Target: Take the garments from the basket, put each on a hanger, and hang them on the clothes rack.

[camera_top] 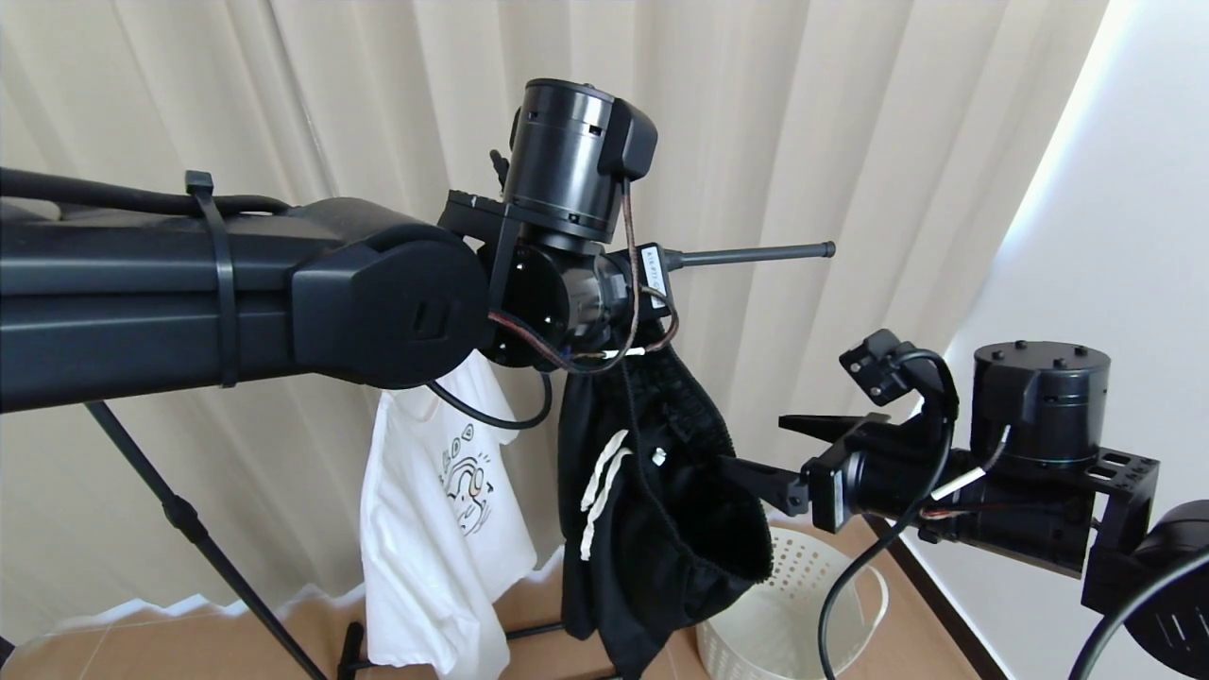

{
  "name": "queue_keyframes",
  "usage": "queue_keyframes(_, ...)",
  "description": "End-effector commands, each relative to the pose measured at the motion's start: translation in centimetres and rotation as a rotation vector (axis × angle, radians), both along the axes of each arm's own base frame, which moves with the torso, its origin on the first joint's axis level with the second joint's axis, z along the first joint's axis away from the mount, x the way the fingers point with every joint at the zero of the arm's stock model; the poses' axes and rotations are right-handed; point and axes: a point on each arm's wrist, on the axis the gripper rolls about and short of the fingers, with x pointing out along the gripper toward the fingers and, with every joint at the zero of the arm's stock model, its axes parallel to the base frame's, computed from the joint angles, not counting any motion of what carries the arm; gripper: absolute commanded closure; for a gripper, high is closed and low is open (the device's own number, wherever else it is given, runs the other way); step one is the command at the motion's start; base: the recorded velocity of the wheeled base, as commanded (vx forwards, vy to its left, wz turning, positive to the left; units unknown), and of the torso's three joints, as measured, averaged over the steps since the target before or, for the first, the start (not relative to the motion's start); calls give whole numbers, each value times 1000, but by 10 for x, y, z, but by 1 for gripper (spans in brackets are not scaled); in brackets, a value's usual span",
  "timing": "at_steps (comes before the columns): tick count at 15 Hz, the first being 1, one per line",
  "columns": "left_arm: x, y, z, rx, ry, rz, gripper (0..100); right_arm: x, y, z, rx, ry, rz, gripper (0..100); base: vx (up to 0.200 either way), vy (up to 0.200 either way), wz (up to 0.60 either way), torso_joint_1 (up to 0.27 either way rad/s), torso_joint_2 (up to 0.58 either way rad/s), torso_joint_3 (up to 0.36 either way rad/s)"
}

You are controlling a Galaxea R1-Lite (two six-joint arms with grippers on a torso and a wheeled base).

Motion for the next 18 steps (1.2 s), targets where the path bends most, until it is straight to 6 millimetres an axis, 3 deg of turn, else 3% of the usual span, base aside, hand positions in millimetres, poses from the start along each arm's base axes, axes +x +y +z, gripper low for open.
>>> queue_keyframes(1, -4, -1, 3, -6, -6, -9, 100, 11, 6, -18, -27, 53, -1, 0, 0, 0, 0, 0, 0, 0)
queue_keyframes(12, -14, -6, 1, 11, 13, -36, 100, 12, 6, -19, -24, 57, 1, 0, 0, 0, 0, 0, 0, 0)
queue_keyframes(13, -14, -6, 1, 11, 13, -34, 100, 11, 6, -19, -26, 60, -1, 100, 0, 0, 0, 0, 0, 0)
queue_keyframes(18, -15, -5, -1, 19, 22, -36, 100, 14, 3, -15, -18, 41, -13, 100, 0, 0, 0, 0, 0, 0)
